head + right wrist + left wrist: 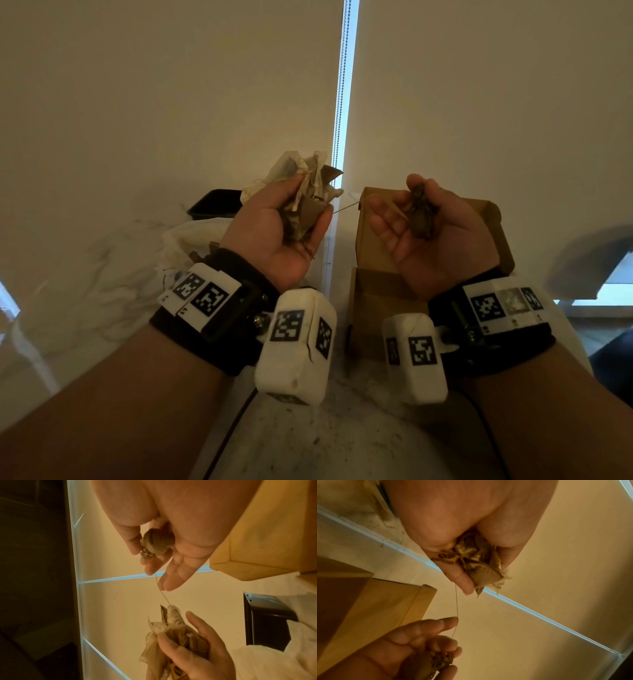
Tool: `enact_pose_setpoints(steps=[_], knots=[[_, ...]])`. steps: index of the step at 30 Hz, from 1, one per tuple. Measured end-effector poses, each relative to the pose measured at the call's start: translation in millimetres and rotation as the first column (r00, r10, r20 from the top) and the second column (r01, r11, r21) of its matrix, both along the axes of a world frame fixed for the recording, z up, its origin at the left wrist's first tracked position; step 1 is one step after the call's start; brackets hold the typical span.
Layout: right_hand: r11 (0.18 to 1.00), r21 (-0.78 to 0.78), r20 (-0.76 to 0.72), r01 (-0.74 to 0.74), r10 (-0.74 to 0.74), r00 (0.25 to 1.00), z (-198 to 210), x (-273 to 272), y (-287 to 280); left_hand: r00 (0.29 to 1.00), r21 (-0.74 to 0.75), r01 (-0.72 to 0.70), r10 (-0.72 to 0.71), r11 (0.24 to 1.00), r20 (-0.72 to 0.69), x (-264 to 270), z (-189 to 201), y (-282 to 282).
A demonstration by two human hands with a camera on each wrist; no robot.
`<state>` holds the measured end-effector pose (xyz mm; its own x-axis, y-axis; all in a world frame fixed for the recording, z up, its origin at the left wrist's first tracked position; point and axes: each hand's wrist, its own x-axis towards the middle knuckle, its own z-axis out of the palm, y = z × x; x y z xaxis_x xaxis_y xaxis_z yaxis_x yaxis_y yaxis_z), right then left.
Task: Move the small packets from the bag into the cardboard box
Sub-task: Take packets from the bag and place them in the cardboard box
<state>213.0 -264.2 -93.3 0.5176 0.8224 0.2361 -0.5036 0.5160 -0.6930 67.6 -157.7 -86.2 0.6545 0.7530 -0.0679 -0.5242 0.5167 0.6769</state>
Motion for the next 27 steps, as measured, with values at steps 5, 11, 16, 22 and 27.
enact_pose_setpoints(steps=[5,11,16,22,27], knots=[[0.999,0.026,-0.074,0.032,-0.03,0.997,1.2,3.8,-2.1,1.0,-0.001,-0.024,0.024,1.0,-0.003,0.0,0.9,1.1],[0.998,0.021,-0.092,0.06,-0.058,0.994,-0.1,7.2,-1.6,0.997,-0.029,-0.022,0.024,0.999,0.077,-0.9,-1.6,3.4],[0.998,-0.017,-0.111,0.06,-0.061,0.992,-1.1,8.2,-0.5,0.994,-0.041,-0.008,0.013,0.999,0.112,-4.1,1.9,3.8],[0.998,0.002,-0.086,0.06,-0.059,0.995,-1.4,5.3,0.5,0.992,-0.056,-0.041,0.047,0.998,0.121,-3.8,4.0,1.0],[0.994,0.056,-0.111,0.089,-0.082,0.99,-0.4,7.3,-0.3,0.993,-0.063,-0.049,0.056,0.997,0.108,-2.8,2.1,0.0]])
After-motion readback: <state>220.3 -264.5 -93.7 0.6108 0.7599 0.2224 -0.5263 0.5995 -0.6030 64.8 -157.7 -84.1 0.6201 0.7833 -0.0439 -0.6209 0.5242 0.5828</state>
